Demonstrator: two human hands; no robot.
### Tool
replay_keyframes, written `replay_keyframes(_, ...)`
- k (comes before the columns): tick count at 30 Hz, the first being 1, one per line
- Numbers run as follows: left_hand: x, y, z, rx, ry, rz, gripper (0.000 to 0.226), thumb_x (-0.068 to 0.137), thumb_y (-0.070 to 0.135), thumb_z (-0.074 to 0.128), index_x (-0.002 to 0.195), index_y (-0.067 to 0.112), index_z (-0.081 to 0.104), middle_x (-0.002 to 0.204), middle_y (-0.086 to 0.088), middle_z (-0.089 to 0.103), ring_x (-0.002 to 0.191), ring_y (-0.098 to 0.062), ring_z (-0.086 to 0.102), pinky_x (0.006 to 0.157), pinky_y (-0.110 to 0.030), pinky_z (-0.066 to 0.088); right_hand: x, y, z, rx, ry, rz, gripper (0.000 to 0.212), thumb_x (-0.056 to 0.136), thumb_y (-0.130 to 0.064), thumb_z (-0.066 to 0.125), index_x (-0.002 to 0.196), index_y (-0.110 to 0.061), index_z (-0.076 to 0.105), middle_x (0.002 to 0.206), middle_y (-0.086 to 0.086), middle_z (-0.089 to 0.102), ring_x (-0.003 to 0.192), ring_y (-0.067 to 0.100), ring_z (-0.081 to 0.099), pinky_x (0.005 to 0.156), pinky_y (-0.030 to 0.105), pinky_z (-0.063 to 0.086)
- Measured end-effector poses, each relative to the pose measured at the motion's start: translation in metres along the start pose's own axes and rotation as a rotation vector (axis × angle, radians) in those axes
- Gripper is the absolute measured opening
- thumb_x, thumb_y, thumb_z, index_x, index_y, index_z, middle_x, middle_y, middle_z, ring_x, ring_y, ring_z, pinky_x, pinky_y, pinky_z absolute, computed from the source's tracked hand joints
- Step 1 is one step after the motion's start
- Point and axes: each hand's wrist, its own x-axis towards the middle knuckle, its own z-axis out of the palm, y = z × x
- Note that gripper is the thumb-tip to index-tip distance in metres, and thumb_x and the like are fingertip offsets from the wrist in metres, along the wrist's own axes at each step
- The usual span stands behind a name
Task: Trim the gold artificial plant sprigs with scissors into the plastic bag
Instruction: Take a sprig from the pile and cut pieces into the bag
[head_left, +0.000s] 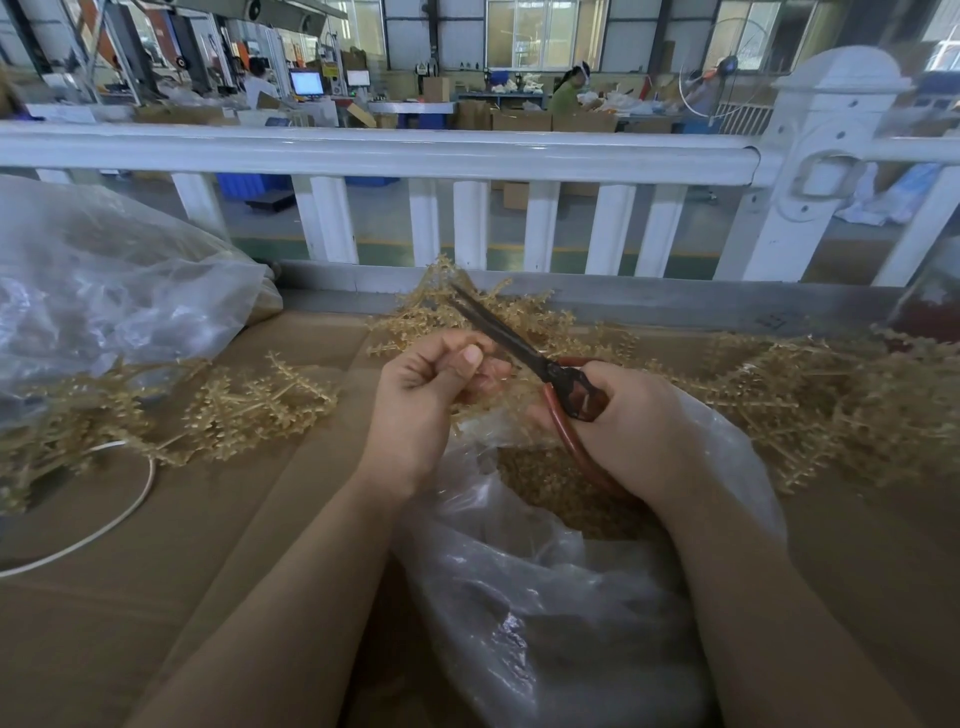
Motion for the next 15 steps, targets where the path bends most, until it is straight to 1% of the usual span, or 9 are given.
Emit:
replay_keyframes(2, 0.0004, -0.002, -0.0009, -0.085, -0.005, -0.035, 0.016, 0.099, 0.003, 0.05, 0.1, 0.005, 0.066, 0.083, -0.007, 0.074, 0.073, -0.013, 0.067, 0.07, -0.022, 0.053, 0.0008, -0.0041, -0.0016, 0.154, -0.021, 0.077, 0.063, 0.057, -0.102, 0.048, 0.084, -0.048, 0.066, 0.076, -0.03, 0.068, 0.071, -0.008, 0.064, 0.055, 0.019, 0.049)
replay_keyframes(3, 0.0006, -0.0026, -0.0013, -0.111, -0.007, -0.041, 0.016, 0.099, 0.004, 0.05, 0.101, 0.006, 0.066, 0.085, -0.007, 0.074, 0.074, -0.014, 0.068, 0.071, -0.023, 0.053, 0.0015, -0.0066, -0.0027, 0.239, -0.041, 0.111, 0.061, 0.055, -0.1, 0.053, 0.087, -0.049, 0.067, 0.074, -0.026, 0.07, 0.07, -0.006, 0.066, 0.054, 0.016, 0.05)
replay_keyframes(5, 0.0012, -0.0032, -0.002, -0.142, -0.008, -0.039, 0.014, 0.098, 0.008, 0.051, 0.101, 0.008, 0.065, 0.088, -0.006, 0.074, 0.077, -0.014, 0.068, 0.072, -0.024, 0.053, 0.0029, -0.0099, -0.0041, 0.371, -0.089, 0.148, 0.045, 0.056, -0.088, 0.066, 0.085, -0.054, 0.068, 0.072, -0.02, 0.073, 0.066, -0.003, 0.069, 0.052, 0.009, 0.049)
replay_keyframes(6, 0.0015, -0.003, -0.0021, -0.155, -0.011, -0.036, 0.014, 0.097, 0.01, 0.052, 0.101, 0.009, 0.065, 0.088, -0.005, 0.074, 0.079, -0.013, 0.068, 0.073, -0.024, 0.053, 0.0035, -0.0106, -0.0045, 0.41, -0.112, 0.161, 0.038, 0.058, -0.082, 0.069, 0.084, -0.054, 0.069, 0.07, -0.017, 0.073, 0.064, 0.0, 0.07, 0.052, 0.008, 0.048)
replay_keyframes(7, 0.0018, -0.0028, -0.0019, -0.168, -0.021, -0.034, 0.013, 0.096, 0.012, 0.053, 0.101, 0.01, 0.065, 0.089, -0.005, 0.074, 0.079, -0.013, 0.069, 0.074, -0.024, 0.053, 0.0042, -0.0106, -0.0048, 0.433, -0.131, 0.179, 0.035, 0.059, -0.077, 0.071, 0.082, -0.051, 0.071, 0.07, -0.014, 0.074, 0.062, 0.003, 0.07, 0.051, 0.009, 0.049)
replay_keyframes(9, 0.0019, -0.0023, -0.0009, -0.204, -0.052, -0.046, 0.013, 0.093, 0.015, 0.055, 0.101, 0.01, 0.063, 0.091, -0.004, 0.074, 0.081, -0.014, 0.07, 0.076, -0.026, 0.054, 0.0051, -0.0104, -0.0045, 0.428, -0.159, 0.234, 0.034, 0.064, -0.068, 0.076, 0.079, -0.038, 0.074, 0.069, -0.009, 0.074, 0.061, 0.006, 0.071, 0.05, 0.015, 0.052)
replay_keyframes(11, 0.0018, -0.0021, -0.0006, -0.259, -0.075, -0.077, 0.013, 0.092, 0.017, 0.054, 0.101, 0.01, 0.061, 0.091, -0.004, 0.074, 0.083, -0.016, 0.07, 0.08, -0.029, 0.054, 0.0065, -0.0086, -0.0027, 0.423, -0.158, 0.29, 0.029, 0.072, -0.056, 0.082, 0.08, -0.03, 0.074, 0.069, -0.009, 0.075, 0.061, 0.006, 0.071, 0.053, 0.016, 0.053)
replay_keyframes(13, 0.0019, -0.0015, -0.0011, -0.32, -0.094, -0.107, 0.012, 0.093, 0.017, 0.053, 0.102, 0.011, 0.059, 0.092, -0.004, 0.073, 0.086, -0.017, 0.069, 0.084, -0.031, 0.052, 0.0071, -0.0086, -0.0031, 0.463, -0.136, 0.325, 0.025, 0.074, -0.049, 0.084, 0.083, -0.028, 0.073, 0.071, -0.013, 0.075, 0.063, 0.003, 0.071, 0.053, 0.011, 0.05)
replay_keyframes(15, 0.0022, -0.0008, -0.0018, -0.365, -0.103, -0.135, 0.012, 0.094, 0.016, 0.051, 0.101, 0.011, 0.058, 0.093, -0.003, 0.073, 0.089, -0.018, 0.069, 0.087, -0.033, 0.051, 0.0076, -0.0095, -0.0048, 0.496, -0.113, 0.335, 0.025, 0.073, -0.047, 0.085, 0.085, -0.027, 0.075, 0.075, -0.013, 0.076, 0.068, 0.004, 0.072, 0.058, 0.013, 0.052)
